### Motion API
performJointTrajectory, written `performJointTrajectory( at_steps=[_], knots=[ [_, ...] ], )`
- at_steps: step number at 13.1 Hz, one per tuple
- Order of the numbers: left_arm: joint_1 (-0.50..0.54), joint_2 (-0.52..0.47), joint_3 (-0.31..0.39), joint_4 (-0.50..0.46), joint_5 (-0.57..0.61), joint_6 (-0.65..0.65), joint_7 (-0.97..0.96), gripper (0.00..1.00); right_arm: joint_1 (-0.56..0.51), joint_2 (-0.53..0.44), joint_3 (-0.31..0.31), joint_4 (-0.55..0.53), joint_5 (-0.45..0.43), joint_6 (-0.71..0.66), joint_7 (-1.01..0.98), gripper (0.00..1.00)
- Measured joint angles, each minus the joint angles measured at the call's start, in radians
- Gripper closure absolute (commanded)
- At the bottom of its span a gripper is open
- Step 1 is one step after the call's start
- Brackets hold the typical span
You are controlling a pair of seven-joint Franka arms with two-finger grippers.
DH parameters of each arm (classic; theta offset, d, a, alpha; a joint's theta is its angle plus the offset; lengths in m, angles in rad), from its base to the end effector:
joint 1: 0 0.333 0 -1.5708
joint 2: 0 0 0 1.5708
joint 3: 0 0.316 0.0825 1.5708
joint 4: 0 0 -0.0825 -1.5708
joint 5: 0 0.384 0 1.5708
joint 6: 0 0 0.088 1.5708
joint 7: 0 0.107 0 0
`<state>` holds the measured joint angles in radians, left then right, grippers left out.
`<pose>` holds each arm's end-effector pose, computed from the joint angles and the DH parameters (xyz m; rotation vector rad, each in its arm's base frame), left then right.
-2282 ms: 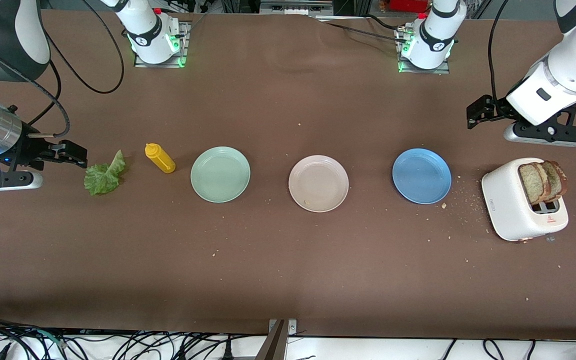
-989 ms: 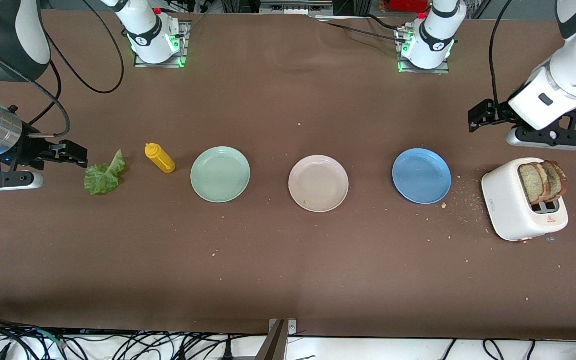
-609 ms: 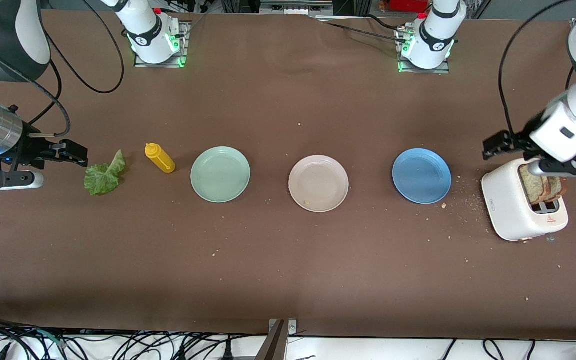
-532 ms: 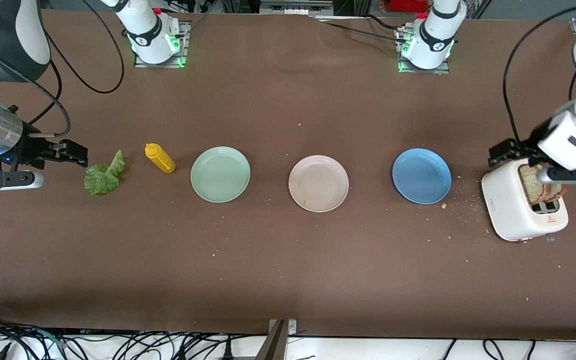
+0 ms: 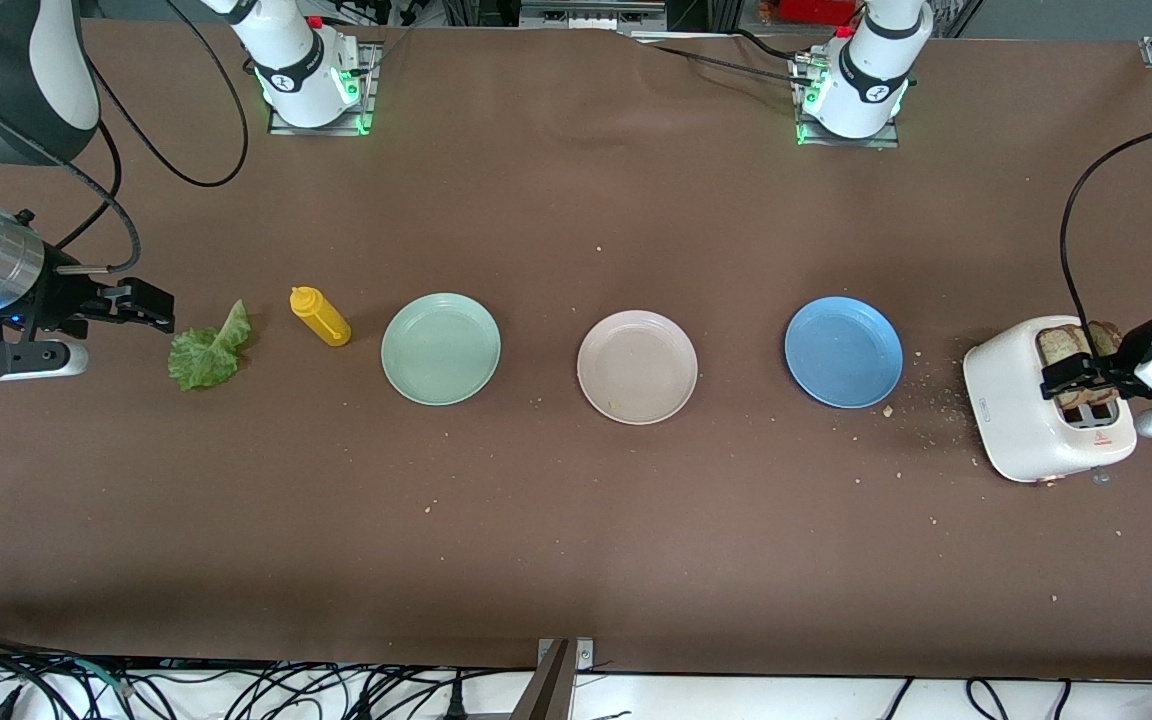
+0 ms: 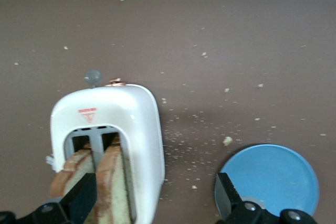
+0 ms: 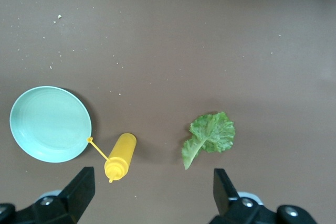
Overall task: Make sandwich in beige plate with both arms
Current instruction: 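Lower the left gripper onto a bread slice in the toaster and grasp, then lift the bread slice and carry it onto the beige plate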
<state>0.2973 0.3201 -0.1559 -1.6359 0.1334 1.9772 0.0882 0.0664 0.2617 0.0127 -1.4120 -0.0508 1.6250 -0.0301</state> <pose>0.6454 0.1107 0.4364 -3.0646 -0.0159 -0.0261 0.6331 0.0440 0.5485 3.0873 0.1744 -0.0735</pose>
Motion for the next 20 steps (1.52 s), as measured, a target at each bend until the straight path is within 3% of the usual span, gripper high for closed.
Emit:
performJointTrajectory(
  at_steps=[6, 14, 15, 18, 19, 20],
  knots=[
    [0.092, 0.052, 0.001, -0.012, 0.029, -0.003, -0.022, 0.02, 0.000, 0.000, -0.016, 0.000, 0.000, 0.000, -0.068, 0.00],
    [0.066, 0.059, -0.025, -0.014, 0.029, -0.062, -0.155, 0.04, 0.001, 0.000, -0.016, -0.001, 0.016, -0.001, -0.030, 0.00],
    [0.067, 0.059, -0.024, -0.014, 0.029, -0.065, -0.155, 0.13, 0.001, 0.000, -0.015, -0.003, 0.017, -0.001, -0.016, 0.00],
    [0.071, 0.060, -0.019, -0.020, 0.029, -0.103, -0.154, 0.81, 0.001, 0.000, -0.015, -0.006, 0.017, -0.001, -0.007, 0.00],
    [0.071, 0.060, -0.018, -0.024, 0.029, -0.122, -0.153, 0.94, 0.001, 0.000, -0.015, -0.008, 0.017, -0.001, -0.007, 0.00],
    [0.071, 0.060, -0.017, -0.027, 0.029, -0.141, -0.152, 0.99, 0.001, 0.000, -0.015, -0.008, 0.017, -0.001, -0.006, 0.00]
  ],
)
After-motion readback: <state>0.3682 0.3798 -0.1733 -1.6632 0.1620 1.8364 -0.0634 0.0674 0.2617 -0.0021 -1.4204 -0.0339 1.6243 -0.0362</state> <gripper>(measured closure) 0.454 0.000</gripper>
